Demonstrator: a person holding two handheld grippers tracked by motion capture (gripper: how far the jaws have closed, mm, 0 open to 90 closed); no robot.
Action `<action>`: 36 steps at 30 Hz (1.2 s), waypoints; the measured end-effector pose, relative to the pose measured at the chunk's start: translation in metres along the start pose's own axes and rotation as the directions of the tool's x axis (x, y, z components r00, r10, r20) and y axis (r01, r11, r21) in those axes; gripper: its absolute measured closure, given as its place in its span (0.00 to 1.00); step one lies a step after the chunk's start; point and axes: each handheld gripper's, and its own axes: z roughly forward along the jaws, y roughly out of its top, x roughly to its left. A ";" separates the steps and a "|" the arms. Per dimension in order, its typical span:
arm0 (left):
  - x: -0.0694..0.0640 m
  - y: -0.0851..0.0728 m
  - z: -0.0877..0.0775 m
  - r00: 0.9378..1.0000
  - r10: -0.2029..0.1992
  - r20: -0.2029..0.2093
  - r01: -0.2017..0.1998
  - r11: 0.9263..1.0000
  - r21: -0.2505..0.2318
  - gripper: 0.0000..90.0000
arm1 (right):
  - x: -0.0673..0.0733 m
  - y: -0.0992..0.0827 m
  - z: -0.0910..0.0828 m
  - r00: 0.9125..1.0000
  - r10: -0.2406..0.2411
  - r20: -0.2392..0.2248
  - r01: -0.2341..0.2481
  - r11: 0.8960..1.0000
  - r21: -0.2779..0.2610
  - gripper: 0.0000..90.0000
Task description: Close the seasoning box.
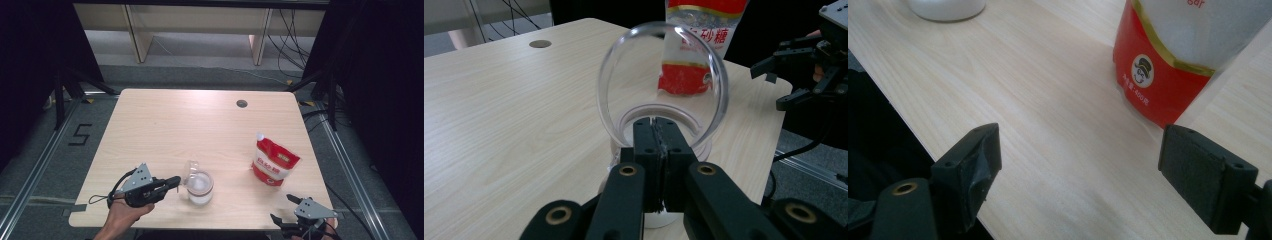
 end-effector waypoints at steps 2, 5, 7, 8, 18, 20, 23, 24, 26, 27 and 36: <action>-0.001 0.001 0.001 1.000 0.004 0.013 -0.004 1.000 -0.003 0.96 | 0.001 0.000 0.000 1.000 0.007 -0.001 -0.007 1.000 0.002 0.20; -0.003 0.001 -0.001 1.000 -0.018 0.019 0.018 1.000 -0.001 0.90 | 0.000 0.000 0.000 1.000 -0.008 -0.001 0.008 1.000 0.002 0.20; -0.002 0.000 0.000 0.998 -0.053 0.029 0.054 0.998 -0.021 0.83 | 0.000 0.000 0.000 1.000 0.002 -0.002 -0.002 1.000 -0.001 0.20; -0.001 0.001 -0.002 0.998 -0.053 0.027 0.054 0.999 -0.010 0.79 | -0.001 0.000 0.000 1.000 -0.011 0.000 0.011 1.000 -0.006 0.20; 0.008 0.002 -0.012 0.995 -0.097 -0.036 0.096 0.995 -0.025 0.51 | -0.001 0.000 0.000 1.000 -0.016 0.000 0.016 1.000 -0.007 0.20; 0.010 0.001 -0.014 0.993 -0.104 -0.048 0.103 0.994 -0.020 0.47 | -0.001 0.000 0.000 1.000 -0.015 0.000 0.015 1.000 -0.009 0.20; 0.014 -0.001 -0.020 0.991 -0.112 -0.069 0.110 0.994 -0.027 0.43 | -0.001 0.000 0.000 1.000 -0.015 -0.001 0.015 1.000 -0.009 0.20; 0.014 -0.001 -0.020 0.991 -0.112 -0.069 0.110 0.994 -0.027 0.42 | -0.001 0.000 0.000 1.000 -0.015 -0.001 0.015 1.000 -0.009 0.20; 0.017 -0.002 -0.023 0.992 -0.100 -0.073 0.099 0.995 -0.021 0.40 | -0.001 0.001 -0.001 1.000 -0.013 0.000 0.013 1.000 -0.011 0.20; 0.018 -0.005 -0.025 0.991 -0.109 -0.076 0.108 0.994 -0.017 0.39 | -0.001 0.000 0.001 1.000 -0.011 -0.010 0.011 1.000 -0.020 0.20; 0.018 -0.015 -0.030 0.990 -0.114 -0.087 0.115 0.993 0.003 0.35 | -0.002 0.001 0.000 1.000 -0.011 -0.016 0.010 0.999 -0.037 0.20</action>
